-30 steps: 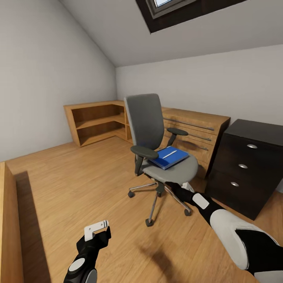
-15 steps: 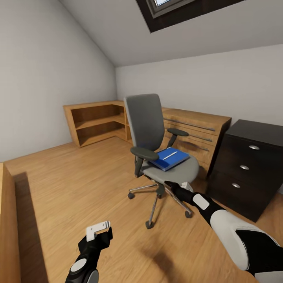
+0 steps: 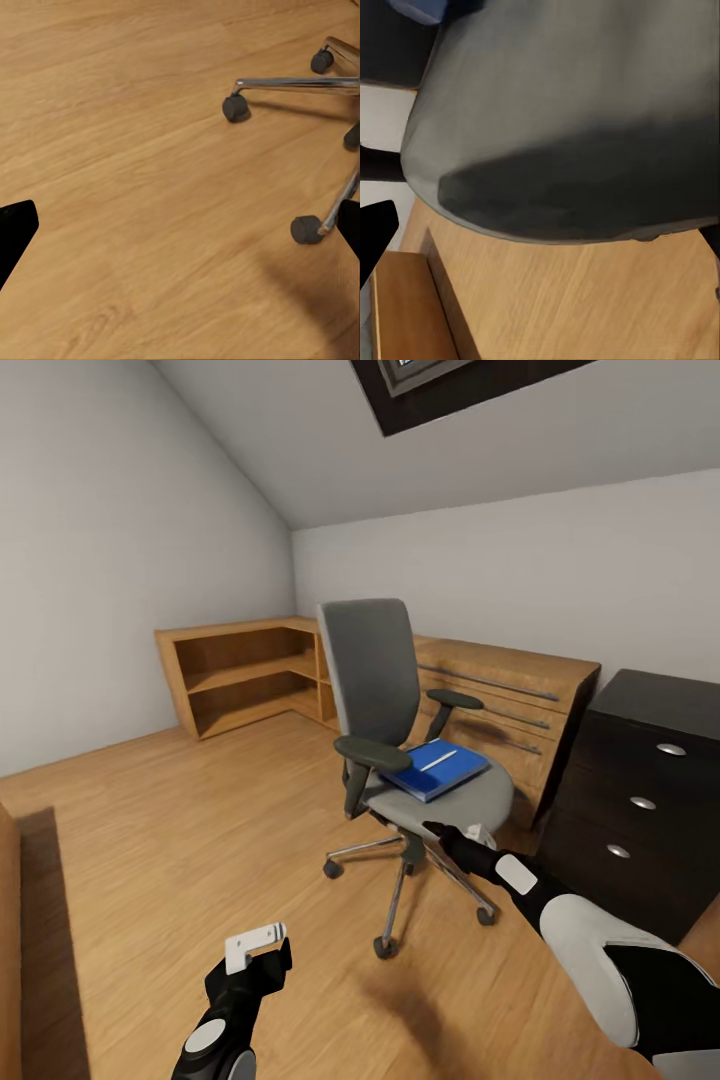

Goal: In the bedroom, organize the workspace by keeping the computer under the desk, ensuring the monitor is on the desk, placing the keyboard on the desk next to the monitor, placing the mouse on the desk next to the keyboard, moving the folder from the swivel chair onto the desk next to the mouse, stacking the notebook on top of the folder with the pen on top of the notebook, and positioning the swivel chair next to the desk.

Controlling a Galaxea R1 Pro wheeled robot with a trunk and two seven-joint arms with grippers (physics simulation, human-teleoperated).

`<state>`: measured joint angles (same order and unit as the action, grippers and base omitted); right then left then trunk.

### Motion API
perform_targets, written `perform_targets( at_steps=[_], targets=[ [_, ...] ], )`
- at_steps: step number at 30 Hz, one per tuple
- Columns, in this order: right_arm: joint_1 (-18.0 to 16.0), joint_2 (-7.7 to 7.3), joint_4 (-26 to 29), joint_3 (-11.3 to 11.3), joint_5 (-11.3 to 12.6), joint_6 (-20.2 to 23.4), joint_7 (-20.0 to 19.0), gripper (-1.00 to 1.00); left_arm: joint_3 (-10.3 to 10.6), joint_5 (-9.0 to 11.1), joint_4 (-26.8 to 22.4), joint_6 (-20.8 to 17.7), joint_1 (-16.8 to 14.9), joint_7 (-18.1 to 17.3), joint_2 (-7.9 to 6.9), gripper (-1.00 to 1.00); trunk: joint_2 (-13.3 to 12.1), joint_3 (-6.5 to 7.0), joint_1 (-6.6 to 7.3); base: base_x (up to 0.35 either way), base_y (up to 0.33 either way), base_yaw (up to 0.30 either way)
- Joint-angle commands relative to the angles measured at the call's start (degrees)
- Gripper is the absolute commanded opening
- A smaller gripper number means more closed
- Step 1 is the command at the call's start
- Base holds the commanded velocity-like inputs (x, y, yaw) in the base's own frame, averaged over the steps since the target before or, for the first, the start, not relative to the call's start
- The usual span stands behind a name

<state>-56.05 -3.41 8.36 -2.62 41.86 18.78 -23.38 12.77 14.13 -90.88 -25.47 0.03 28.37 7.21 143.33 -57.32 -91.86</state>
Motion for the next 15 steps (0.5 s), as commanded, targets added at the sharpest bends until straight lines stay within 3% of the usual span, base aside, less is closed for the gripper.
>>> perform_targets(
  at_steps=[1, 15],
  targets=[
    [-0.02, -0.01, 0.02, -0.29, 0.15, 0.39, -0.09, 1.0, 0.06, 0.55, -0.09, -0.11, -0.01, 0.45, 0.0, 1.0, 0.02, -0.05, -0.02, 0.227, 0.0, 0.0],
    [-0.02, -0.02, -0.01, -0.28, 0.15, 0.3, -0.05, 1.0, 0.06, 0.55, -0.09, -0.11, 0.01, 0.45, 0.0, 1.0, 0.02, -0.05, -0.02, 0.214, 0.0, 0.0]
  ],
)
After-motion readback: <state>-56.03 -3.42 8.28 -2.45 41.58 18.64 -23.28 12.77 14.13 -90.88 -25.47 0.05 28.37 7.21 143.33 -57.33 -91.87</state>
